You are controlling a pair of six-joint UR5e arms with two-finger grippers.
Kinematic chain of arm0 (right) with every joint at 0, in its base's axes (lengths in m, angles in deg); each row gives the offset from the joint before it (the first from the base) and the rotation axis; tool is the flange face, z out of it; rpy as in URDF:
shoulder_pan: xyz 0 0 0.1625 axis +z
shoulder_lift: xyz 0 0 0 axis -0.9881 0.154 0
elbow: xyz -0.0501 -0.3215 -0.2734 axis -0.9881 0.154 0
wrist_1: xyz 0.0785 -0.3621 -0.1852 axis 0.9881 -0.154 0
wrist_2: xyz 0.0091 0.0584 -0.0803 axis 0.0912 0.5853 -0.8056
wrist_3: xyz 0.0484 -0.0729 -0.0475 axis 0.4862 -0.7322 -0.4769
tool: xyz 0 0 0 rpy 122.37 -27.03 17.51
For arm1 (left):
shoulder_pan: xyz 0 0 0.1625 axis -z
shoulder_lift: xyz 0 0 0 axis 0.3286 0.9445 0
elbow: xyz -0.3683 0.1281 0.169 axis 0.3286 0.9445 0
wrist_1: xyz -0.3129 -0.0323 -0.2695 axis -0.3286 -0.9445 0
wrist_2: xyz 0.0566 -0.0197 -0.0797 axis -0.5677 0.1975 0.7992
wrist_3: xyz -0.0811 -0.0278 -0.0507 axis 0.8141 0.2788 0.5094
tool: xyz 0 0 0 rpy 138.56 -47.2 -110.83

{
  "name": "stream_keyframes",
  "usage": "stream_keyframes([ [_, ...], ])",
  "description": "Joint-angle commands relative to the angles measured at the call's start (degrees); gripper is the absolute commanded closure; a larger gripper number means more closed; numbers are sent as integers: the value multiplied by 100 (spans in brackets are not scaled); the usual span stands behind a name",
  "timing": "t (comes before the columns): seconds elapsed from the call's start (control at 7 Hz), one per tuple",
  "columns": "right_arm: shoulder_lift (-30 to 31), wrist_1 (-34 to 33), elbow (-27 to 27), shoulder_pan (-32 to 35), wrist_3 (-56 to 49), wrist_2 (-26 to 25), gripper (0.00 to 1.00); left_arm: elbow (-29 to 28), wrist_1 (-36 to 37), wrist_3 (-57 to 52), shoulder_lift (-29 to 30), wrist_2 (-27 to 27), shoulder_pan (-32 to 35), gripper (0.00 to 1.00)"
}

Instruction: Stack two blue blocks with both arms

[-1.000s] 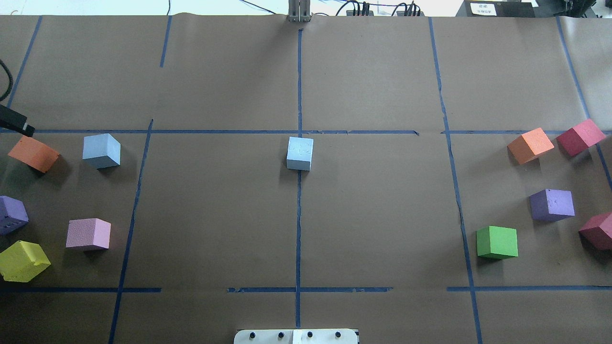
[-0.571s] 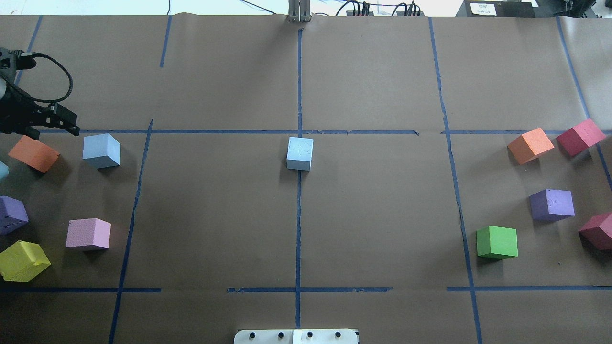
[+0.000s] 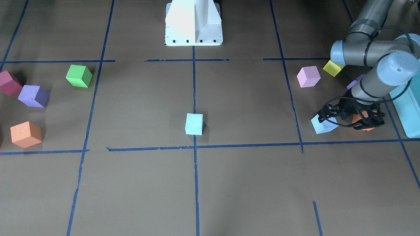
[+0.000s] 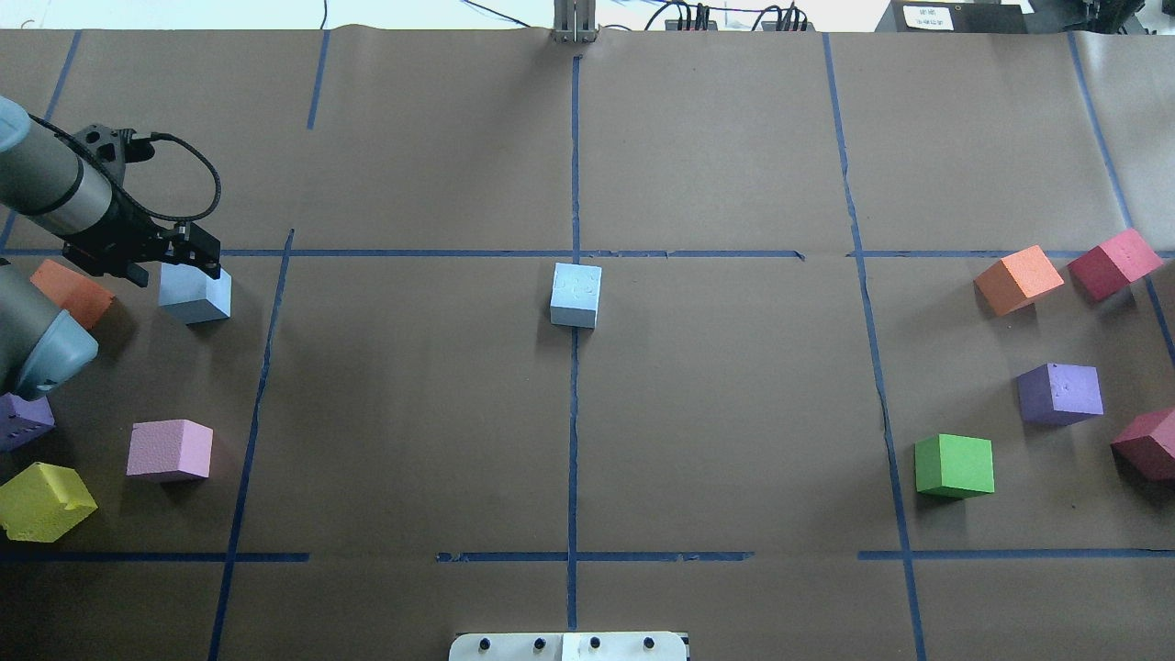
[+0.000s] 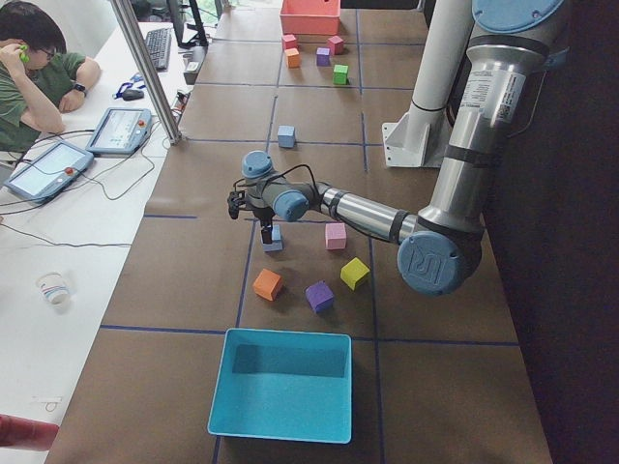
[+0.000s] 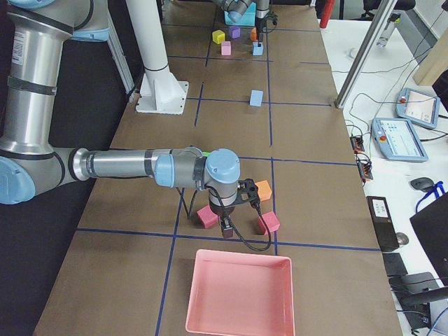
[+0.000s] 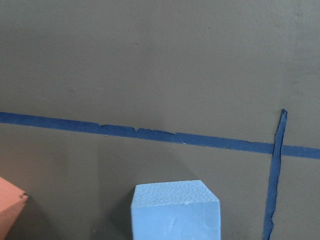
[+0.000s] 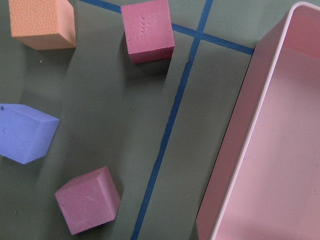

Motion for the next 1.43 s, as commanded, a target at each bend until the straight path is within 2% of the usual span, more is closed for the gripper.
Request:
stream_keyframes([
  [0.0,10,0,3,0,-11,1,0,-232,-117,-4,25,-101,-133,0],
  [0.14,10,0,3,0,-11,1,0,-346,-249,4,25,-136,-229,0],
  [0.29,19,0,12,0,-11,1,0,-338,-259,31,34,-371,-265,6],
  [0.43,19,0,3,0,-11,1,0,-321,-250,22,34,-417,-265,49],
  [0.57,28,0,3,0,-11,1,0,-295,-250,22,34,-418,-265,64],
  [0.71,28,0,3,0,-11,1,0,-216,-241,31,51,-426,-265,69],
  [1.0,28,0,3,0,-11,10,0,117,46,13,497,-435,-265,70],
  [1.29,28,0,3,0,-11,36,0,268,1098,-22,1662,-435,-492,70],
])
